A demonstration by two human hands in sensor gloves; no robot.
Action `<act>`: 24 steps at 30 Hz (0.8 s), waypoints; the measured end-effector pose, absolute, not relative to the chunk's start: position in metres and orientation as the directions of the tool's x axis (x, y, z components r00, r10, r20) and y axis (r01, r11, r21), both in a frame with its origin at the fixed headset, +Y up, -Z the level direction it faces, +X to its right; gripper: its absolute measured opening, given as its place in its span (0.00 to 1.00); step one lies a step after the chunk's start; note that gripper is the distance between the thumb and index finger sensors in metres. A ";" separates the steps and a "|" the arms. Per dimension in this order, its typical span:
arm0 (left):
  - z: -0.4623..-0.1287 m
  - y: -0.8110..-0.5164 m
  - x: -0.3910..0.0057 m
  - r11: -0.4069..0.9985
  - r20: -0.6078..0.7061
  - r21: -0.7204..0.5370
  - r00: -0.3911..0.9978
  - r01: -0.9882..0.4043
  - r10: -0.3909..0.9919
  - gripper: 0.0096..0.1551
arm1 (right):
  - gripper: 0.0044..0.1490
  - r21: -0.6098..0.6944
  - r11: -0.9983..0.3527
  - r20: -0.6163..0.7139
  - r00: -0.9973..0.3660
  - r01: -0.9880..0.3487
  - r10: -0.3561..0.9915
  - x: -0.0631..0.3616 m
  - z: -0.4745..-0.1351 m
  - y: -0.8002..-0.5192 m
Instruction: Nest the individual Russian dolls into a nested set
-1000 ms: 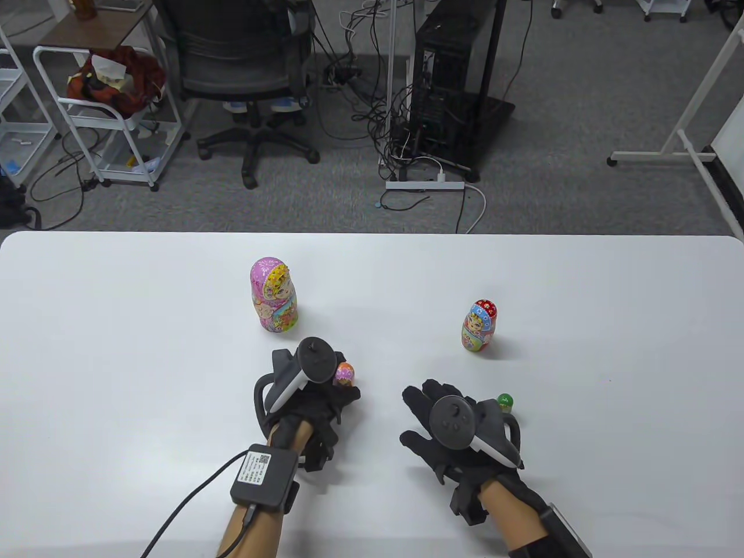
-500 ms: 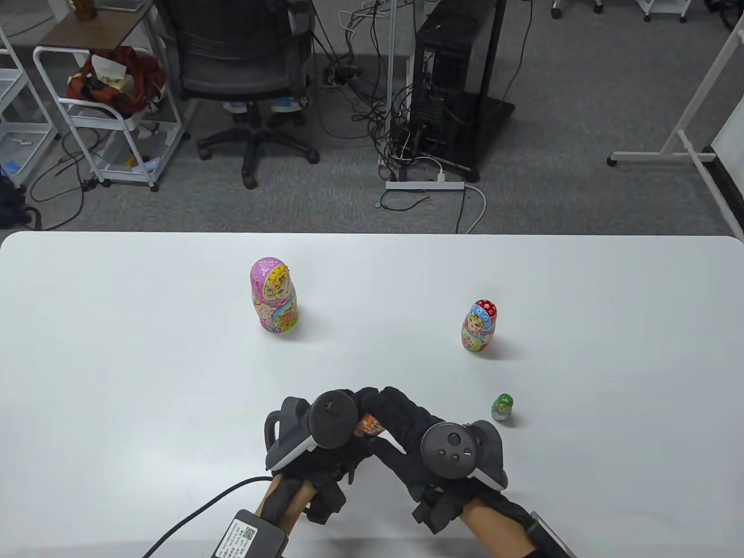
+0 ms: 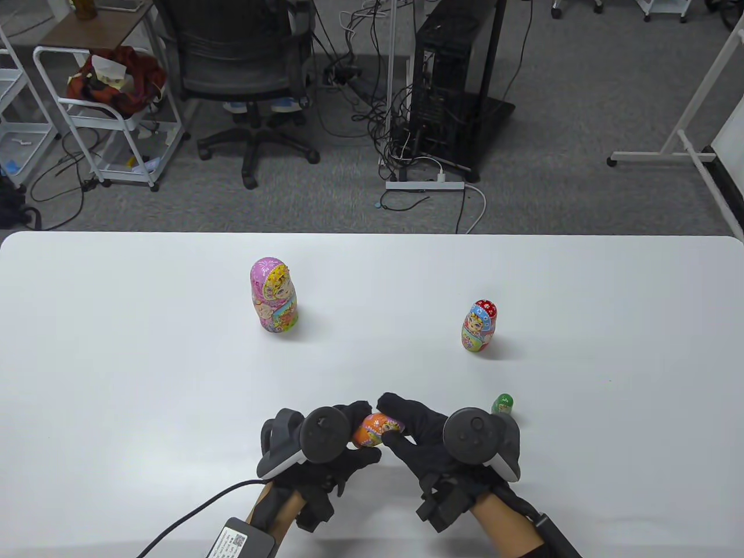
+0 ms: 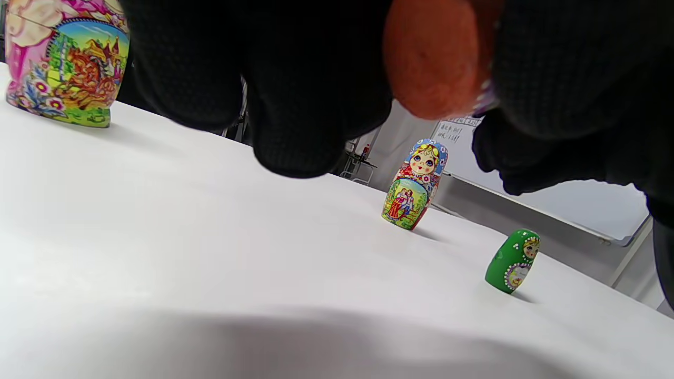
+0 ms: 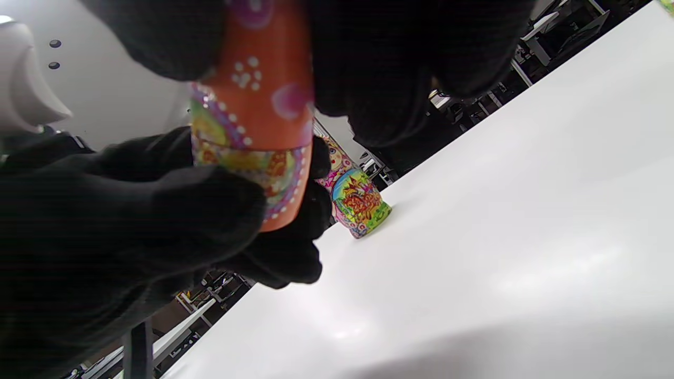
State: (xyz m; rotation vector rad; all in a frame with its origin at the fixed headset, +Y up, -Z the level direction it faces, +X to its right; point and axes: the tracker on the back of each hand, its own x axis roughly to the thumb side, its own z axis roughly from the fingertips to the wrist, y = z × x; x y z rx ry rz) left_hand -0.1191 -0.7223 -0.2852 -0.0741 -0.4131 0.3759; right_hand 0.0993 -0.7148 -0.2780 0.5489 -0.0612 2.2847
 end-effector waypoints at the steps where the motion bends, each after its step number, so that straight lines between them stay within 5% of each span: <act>1: -0.286 -0.723 -0.120 0.925 0.373 -0.148 0.846 -0.351 0.381 0.49 | 0.37 0.113 -0.700 0.406 -0.611 -0.705 0.680 0.100 -0.278 -0.714; 24: -0.286 -0.721 -0.118 0.947 0.371 -0.065 0.873 -0.315 0.316 0.48 | 0.38 0.031 -0.735 0.398 -0.666 -0.678 0.631 0.097 -0.275 -0.714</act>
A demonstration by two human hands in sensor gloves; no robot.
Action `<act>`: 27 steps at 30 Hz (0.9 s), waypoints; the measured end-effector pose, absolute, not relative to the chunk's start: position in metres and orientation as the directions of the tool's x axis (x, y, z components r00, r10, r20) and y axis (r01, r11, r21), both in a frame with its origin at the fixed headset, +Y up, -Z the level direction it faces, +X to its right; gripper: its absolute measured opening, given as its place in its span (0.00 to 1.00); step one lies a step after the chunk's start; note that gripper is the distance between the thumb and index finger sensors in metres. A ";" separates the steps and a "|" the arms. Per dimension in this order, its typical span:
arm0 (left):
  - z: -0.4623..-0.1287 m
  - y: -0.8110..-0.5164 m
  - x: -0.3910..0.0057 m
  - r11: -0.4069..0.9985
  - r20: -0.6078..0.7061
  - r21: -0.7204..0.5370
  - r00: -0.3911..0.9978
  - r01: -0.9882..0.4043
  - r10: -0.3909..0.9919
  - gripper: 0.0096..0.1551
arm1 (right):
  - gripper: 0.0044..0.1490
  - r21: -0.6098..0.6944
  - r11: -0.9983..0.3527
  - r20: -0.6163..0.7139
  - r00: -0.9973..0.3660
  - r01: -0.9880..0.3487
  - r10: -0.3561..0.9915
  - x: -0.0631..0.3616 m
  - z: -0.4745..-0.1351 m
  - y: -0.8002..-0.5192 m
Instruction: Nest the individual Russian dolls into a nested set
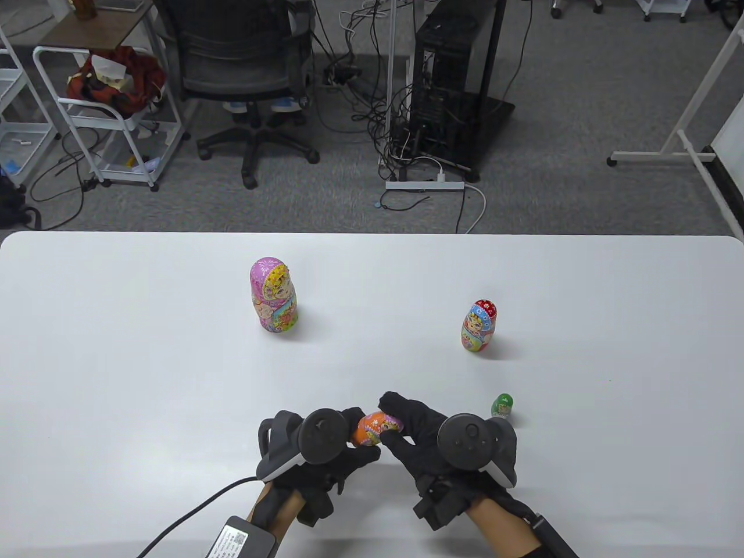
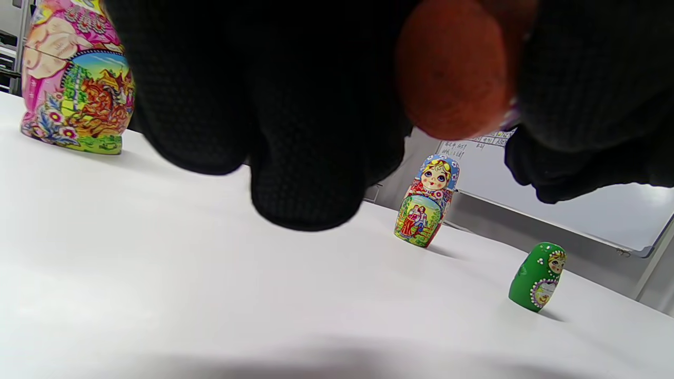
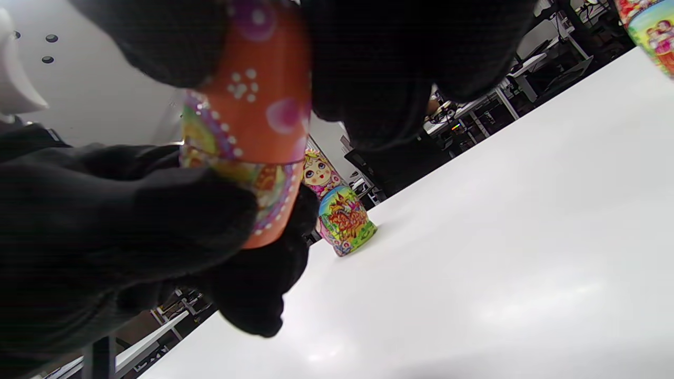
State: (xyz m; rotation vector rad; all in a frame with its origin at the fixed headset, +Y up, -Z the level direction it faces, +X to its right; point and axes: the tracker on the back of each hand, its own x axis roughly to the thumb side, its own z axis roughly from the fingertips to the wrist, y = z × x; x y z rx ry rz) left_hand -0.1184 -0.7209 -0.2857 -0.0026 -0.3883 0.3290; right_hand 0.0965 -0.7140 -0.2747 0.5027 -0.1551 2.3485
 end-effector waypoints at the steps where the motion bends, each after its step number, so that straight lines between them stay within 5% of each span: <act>1: -0.286 -0.721 -0.120 0.948 0.353 -0.062 0.881 -0.313 0.314 0.48 | 0.38 0.012 -0.736 0.399 -0.671 -0.677 0.624 0.097 -0.275 -0.714; 6: -0.288 -0.723 -0.125 0.951 0.340 -0.050 0.890 -0.305 0.304 0.48 | 0.38 -0.046 -0.739 0.380 -0.696 -0.672 0.609 0.104 -0.276 -0.710; 11: -0.289 -0.728 -0.124 0.959 0.320 -0.061 0.905 -0.276 0.280 0.48 | 0.37 -0.032 -0.948 0.244 -0.922 -0.317 0.301 0.111 -0.285 -0.728; 18: -0.289 -0.730 -0.125 0.956 0.308 -0.065 0.905 -0.287 0.293 0.48 | 0.38 0.047 -0.998 0.197 -0.979 -0.052 0.060 0.105 -0.294 -0.751; 27: -0.288 -0.730 -0.125 0.957 0.312 -0.067 0.905 -0.282 0.289 0.48 | 0.39 0.067 -0.998 0.182 -0.983 -0.014 0.026 0.104 -0.294 -0.757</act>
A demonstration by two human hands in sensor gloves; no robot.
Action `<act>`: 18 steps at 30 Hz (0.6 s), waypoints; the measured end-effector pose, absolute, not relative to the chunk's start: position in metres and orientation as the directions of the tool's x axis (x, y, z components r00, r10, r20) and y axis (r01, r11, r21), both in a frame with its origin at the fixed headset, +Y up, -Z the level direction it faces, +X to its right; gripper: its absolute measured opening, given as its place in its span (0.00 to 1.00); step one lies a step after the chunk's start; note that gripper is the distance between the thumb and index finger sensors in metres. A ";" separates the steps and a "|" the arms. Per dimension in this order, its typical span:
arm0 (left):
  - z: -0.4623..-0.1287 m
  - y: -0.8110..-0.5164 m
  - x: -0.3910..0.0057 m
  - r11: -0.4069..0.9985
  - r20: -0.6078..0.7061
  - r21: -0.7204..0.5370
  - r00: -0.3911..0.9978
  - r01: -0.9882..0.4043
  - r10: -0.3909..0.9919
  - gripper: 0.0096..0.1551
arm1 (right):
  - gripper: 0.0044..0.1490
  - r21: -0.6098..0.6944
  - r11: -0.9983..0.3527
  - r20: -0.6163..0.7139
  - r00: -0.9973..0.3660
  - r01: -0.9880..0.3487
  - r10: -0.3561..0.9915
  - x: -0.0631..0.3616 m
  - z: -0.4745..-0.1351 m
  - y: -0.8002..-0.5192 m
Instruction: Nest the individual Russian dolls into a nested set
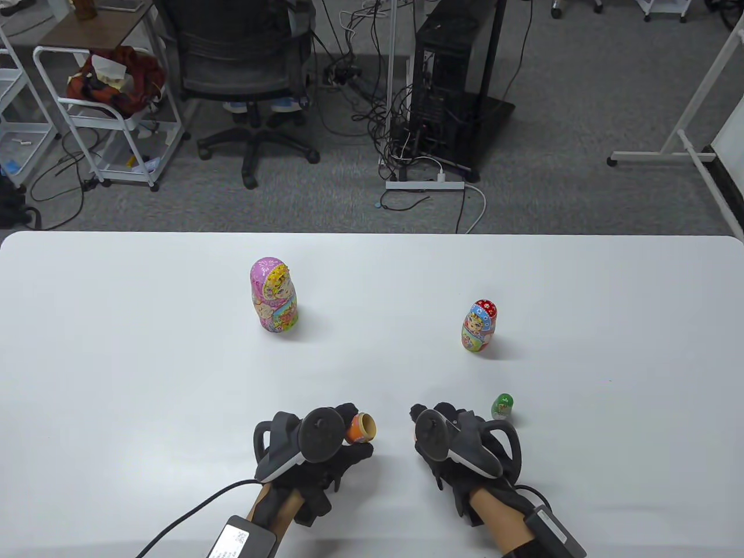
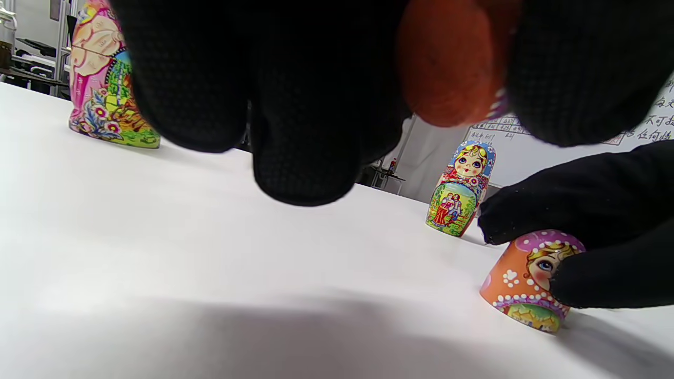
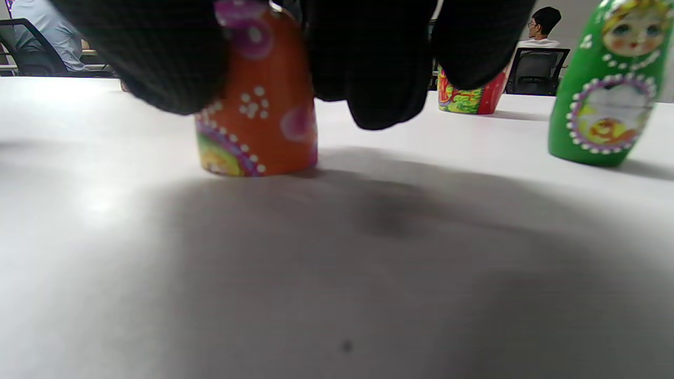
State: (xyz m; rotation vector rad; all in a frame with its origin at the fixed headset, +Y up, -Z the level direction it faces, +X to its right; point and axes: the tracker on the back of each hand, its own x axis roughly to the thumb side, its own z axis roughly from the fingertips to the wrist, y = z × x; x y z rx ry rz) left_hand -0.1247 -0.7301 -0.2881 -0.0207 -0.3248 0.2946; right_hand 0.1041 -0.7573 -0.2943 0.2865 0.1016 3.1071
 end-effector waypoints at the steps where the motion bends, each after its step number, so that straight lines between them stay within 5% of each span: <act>1: -0.288 -0.730 -0.125 0.957 0.311 -0.069 0.905 -0.283 0.290 0.48 | 0.41 0.084 -0.996 0.182 -0.983 -0.011 0.026 0.105 -0.295 -0.758; 4: -0.288 -0.730 -0.126 0.953 0.306 -0.073 0.903 -0.293 0.301 0.48 | 0.47 0.109 -0.992 0.173 -0.982 -0.063 0.081 0.115 -0.297 -0.746; 11: -0.288 -0.730 -0.126 0.948 0.291 -0.067 0.903 -0.311 0.316 0.48 | 0.31 -0.217 -0.930 -0.110 -0.939 -0.296 0.325 0.184 -0.299 -0.702; 18: -0.287 -0.731 -0.125 0.949 0.297 -0.072 0.902 -0.307 0.315 0.48 | 0.33 0.003 -0.953 -0.324 -0.902 -0.303 0.286 0.220 -0.314 -0.733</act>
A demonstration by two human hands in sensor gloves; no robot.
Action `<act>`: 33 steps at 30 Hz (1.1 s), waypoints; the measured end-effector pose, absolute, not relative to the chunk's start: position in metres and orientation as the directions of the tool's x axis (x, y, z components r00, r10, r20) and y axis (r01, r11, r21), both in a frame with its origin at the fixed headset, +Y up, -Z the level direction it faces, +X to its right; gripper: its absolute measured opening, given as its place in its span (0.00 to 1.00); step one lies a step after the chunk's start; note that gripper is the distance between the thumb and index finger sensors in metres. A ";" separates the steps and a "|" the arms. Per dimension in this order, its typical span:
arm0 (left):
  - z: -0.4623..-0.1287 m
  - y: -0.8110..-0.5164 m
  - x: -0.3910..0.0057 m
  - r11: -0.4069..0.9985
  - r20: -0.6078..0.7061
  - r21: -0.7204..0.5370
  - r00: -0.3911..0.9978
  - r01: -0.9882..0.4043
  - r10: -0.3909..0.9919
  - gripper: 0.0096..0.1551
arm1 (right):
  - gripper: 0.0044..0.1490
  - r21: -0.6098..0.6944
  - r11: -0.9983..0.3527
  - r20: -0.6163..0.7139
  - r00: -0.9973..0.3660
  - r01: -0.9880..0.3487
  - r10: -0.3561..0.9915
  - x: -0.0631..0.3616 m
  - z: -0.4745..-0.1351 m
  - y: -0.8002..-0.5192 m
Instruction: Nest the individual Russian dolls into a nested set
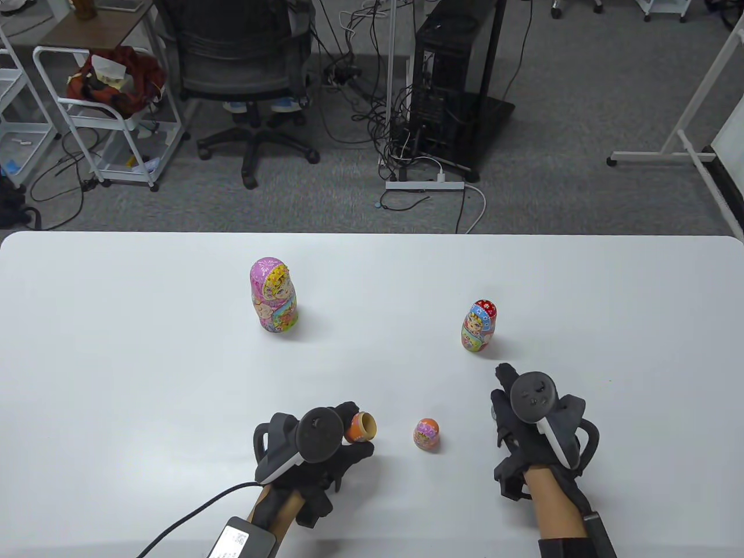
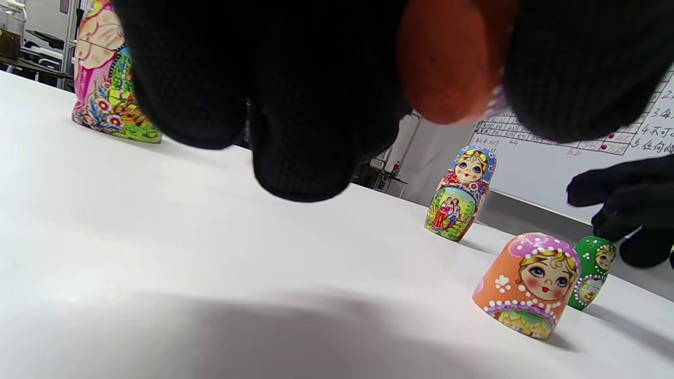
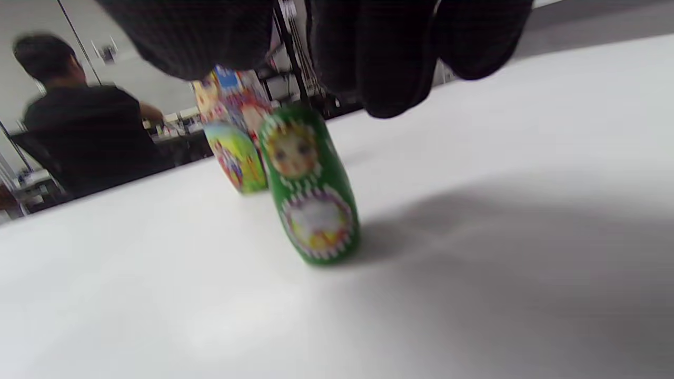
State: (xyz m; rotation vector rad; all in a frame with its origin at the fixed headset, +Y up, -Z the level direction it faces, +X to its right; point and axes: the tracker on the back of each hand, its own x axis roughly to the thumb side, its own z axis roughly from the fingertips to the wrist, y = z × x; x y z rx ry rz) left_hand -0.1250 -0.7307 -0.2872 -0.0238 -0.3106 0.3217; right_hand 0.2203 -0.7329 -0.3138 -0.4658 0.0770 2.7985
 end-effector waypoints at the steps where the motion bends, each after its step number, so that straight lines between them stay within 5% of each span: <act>1: -0.287 -0.731 -0.125 0.949 0.297 -0.072 0.902 -0.307 0.314 0.48 | 0.34 0.031 -0.953 -0.330 -0.903 -0.302 0.275 0.220 -0.315 -0.736; 10: -0.287 -0.731 -0.125 0.950 0.296 -0.078 0.903 -0.303 0.312 0.48 | 0.30 0.085 -0.968 -0.337 -0.921 -0.236 0.195 0.216 -0.319 -0.747; 18: -0.286 -0.731 -0.124 0.952 0.295 -0.075 0.906 -0.295 0.304 0.48 | 0.28 -0.020 -0.981 -0.304 -0.934 -0.193 0.190 0.210 -0.315 -0.741; 20: -0.287 -0.731 -0.125 0.953 0.295 -0.072 0.906 -0.295 0.303 0.48 | 0.29 -0.078 -0.973 -0.257 -0.938 -0.218 0.230 0.203 -0.312 -0.732; 25: -0.286 -0.731 -0.124 0.953 0.295 -0.062 0.906 -0.297 0.302 0.48 | 0.29 -0.120 -0.807 0.066 -0.816 -0.578 0.575 0.172 -0.300 -0.707; 33: -0.283 -0.729 -0.119 0.954 0.318 -0.044 0.902 -0.295 0.293 0.48 | 0.31 -0.026 -0.753 0.334 -0.716 -0.658 0.613 0.119 -0.277 -0.698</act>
